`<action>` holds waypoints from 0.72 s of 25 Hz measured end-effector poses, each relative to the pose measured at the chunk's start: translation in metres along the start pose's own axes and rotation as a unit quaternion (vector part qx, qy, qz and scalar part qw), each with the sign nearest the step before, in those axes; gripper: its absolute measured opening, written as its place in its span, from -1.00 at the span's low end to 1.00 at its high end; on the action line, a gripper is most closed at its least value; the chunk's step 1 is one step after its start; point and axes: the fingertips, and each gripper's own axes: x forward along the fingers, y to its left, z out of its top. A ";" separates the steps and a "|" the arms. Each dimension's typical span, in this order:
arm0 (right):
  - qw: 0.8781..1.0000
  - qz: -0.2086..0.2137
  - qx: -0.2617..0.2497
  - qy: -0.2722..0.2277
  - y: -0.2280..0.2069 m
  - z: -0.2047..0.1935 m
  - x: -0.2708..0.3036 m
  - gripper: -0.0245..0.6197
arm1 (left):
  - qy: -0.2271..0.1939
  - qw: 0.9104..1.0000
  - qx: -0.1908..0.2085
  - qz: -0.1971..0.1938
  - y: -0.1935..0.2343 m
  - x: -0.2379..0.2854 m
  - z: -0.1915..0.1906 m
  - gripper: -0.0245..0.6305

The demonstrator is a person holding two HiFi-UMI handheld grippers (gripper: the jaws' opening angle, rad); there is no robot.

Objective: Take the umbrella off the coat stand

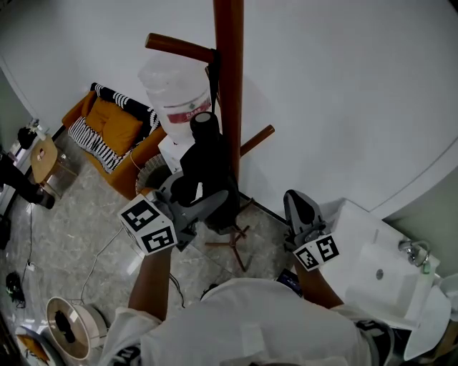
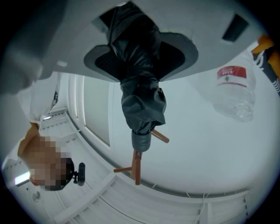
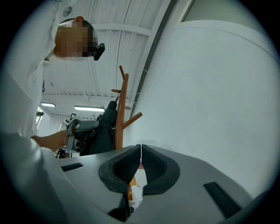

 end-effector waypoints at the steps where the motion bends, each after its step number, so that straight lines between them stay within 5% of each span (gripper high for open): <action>1: 1.000 0.001 0.000 0.000 0.000 -0.001 0.001 -0.87 | -0.006 1.000 0.000 0.000 0.000 -0.001 0.003 -0.07; 18: 1.000 0.004 0.005 -0.005 0.005 0.004 -0.003 -0.87 | -0.024 0.999 0.046 0.012 -0.004 -0.017 0.042 -0.10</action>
